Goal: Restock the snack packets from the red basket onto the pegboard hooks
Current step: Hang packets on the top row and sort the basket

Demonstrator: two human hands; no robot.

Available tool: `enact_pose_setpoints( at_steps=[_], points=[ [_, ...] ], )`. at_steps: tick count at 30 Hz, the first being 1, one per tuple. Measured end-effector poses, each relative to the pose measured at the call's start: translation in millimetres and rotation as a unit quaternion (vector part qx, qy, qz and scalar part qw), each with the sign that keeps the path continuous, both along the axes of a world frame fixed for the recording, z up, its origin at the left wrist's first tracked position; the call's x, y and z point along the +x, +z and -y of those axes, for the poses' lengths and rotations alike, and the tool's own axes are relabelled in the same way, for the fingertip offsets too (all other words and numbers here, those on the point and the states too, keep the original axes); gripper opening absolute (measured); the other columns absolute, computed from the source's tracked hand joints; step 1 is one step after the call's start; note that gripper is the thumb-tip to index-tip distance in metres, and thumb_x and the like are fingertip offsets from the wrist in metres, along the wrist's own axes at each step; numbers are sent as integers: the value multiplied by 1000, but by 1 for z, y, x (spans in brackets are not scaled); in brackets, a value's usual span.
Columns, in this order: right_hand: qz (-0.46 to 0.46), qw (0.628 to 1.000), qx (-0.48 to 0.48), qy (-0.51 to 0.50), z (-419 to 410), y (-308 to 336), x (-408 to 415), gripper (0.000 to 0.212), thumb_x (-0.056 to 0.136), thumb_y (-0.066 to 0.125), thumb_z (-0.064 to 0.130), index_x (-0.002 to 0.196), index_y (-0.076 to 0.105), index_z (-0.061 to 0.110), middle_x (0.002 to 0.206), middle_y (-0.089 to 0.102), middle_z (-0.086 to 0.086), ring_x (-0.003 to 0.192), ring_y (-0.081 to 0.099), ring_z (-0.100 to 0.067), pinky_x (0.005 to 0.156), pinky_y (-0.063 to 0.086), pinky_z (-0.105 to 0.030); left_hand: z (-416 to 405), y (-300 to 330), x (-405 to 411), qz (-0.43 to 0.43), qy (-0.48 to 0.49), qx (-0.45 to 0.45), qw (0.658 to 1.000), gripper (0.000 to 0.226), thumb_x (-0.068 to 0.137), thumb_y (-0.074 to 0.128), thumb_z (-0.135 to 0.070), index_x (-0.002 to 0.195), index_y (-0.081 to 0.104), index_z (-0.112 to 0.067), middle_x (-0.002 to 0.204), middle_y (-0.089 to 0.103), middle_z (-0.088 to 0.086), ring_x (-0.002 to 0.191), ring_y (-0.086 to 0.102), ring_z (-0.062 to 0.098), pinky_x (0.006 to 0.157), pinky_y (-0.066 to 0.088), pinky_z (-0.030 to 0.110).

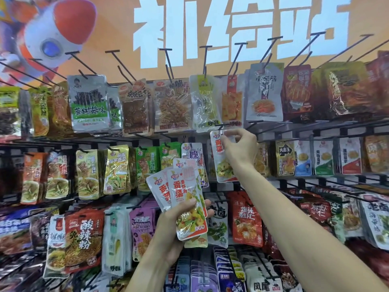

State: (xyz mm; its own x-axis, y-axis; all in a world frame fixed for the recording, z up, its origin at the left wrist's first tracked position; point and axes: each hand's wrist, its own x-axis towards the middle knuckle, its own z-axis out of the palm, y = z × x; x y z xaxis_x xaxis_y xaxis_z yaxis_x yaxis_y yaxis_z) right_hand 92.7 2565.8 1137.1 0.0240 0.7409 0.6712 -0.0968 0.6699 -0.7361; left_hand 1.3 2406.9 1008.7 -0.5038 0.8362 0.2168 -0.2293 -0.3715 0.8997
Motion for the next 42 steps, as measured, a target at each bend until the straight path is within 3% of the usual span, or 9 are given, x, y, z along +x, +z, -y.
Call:
enact_pose_setpoints(
  at_steps=[4,8,12,16,22,26,32,38,42],
  points=[
    [-4,999,-7,37,-3,-2,-2,18,90,77,13,104,75,24,89,66,16,99,69,-17,89,54,-33,0,0,1,3,1,1,1000,50,86,71,-19,132,65,-1,120,76,22,108,76,38,112,47,62],
    [-25,998,-27,60,-7,-5,-5,28,88,77,9,101,74,34,99,72,14,103,70,-20,93,59,-48,1,-2,-1,0,-3,-1,1000,55,83,79,-17,133,64,-1,121,76,22,109,75,39,109,49,59],
    [-53,996,-33,70,-9,-1,-9,24,86,79,11,93,75,34,94,68,20,106,67,-19,96,57,-49,1,-3,-3,4,-5,1,1000,65,74,79,-24,133,65,-2,121,75,22,109,75,39,100,53,51],
    [-59,995,-26,74,-16,-2,-12,20,88,79,12,95,76,31,92,68,23,100,65,-6,103,54,-43,1,-3,-4,1,-13,0,1000,57,79,81,-16,132,65,-1,121,76,21,109,75,38,108,50,58],
    [-68,996,-11,59,-20,-8,-20,22,83,82,25,73,74,44,88,75,22,109,67,-19,103,52,-49,1,-2,-3,2,-8,-3,1000,52,84,76,-19,131,65,-1,120,76,21,108,76,38,109,49,58],
    [-92,994,-10,63,-22,-3,-23,8,82,86,24,88,83,26,84,76,18,98,71,-11,101,55,-44,-1,-4,-6,10,-10,2,1000,70,74,82,-23,137,61,0,123,75,23,109,75,39,105,51,56],
    [-100,988,-53,107,-24,-1,-21,15,81,89,17,95,84,20,92,77,10,94,70,-7,95,58,-34,0,-5,-8,5,-15,3,1000,60,81,81,-16,135,63,2,122,75,22,109,75,38,106,51,56],
    [-120,980,-67,143,-31,-5,-17,19,79,91,17,97,84,15,90,79,3,89,75,-12,72,56,-18,2,-6,-10,-3,-19,11,1000,68,75,79,-25,136,63,0,123,75,22,111,75,39,105,51,56],
    [-43,994,2,100,-38,-15,-15,27,83,88,23,109,82,18,103,77,8,96,68,-1,82,50,-11,2,-3,-8,-3,-21,11,1000,59,81,80,-18,135,63,1,122,75,22,109,75,39,108,50,59]
  ],
)
